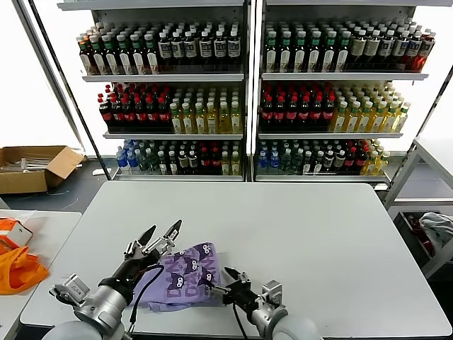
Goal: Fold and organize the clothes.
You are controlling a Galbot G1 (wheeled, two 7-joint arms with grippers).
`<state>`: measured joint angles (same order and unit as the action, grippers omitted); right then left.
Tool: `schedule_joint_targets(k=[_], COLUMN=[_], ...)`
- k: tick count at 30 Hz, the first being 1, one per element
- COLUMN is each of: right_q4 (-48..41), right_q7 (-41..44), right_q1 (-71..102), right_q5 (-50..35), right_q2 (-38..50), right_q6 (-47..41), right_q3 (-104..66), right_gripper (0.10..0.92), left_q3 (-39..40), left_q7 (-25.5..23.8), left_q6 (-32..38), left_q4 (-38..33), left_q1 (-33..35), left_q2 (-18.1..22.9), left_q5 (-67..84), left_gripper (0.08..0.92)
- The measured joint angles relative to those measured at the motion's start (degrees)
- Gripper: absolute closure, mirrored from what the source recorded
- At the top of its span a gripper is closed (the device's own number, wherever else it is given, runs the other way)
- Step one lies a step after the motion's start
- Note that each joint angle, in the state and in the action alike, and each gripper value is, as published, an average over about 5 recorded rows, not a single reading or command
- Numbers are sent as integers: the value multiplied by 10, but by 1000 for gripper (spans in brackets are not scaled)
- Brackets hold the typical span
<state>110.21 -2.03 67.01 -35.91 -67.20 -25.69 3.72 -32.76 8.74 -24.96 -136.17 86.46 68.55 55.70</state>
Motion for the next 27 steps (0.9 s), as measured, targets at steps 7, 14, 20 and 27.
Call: schedule_joint_targets(k=[7,14,20,27], right_q4=[-13,-5,19,47], right_q7=[9,27,44,58], right_q1=[-18,-18,0,39], right_q5=[14,48,70,82], right_q2=[-5,-1,22,74], right_q6=[2,12,18,24], right_q3=[27,28,3,-59], right_gripper=[517,717,881,913], left_q3=[-5,-14,-16,-18], left_q7=[-7,-7,-6,-6], left_q6=[-5,-8,-11,-11], left_q4=[-16,-19,-20,-20], left_q1=[24,34,37,45], left_q2=[19,32,43,51], left_q5=[-21,-30,-37,-40], left_gripper=[177,177,177,177])
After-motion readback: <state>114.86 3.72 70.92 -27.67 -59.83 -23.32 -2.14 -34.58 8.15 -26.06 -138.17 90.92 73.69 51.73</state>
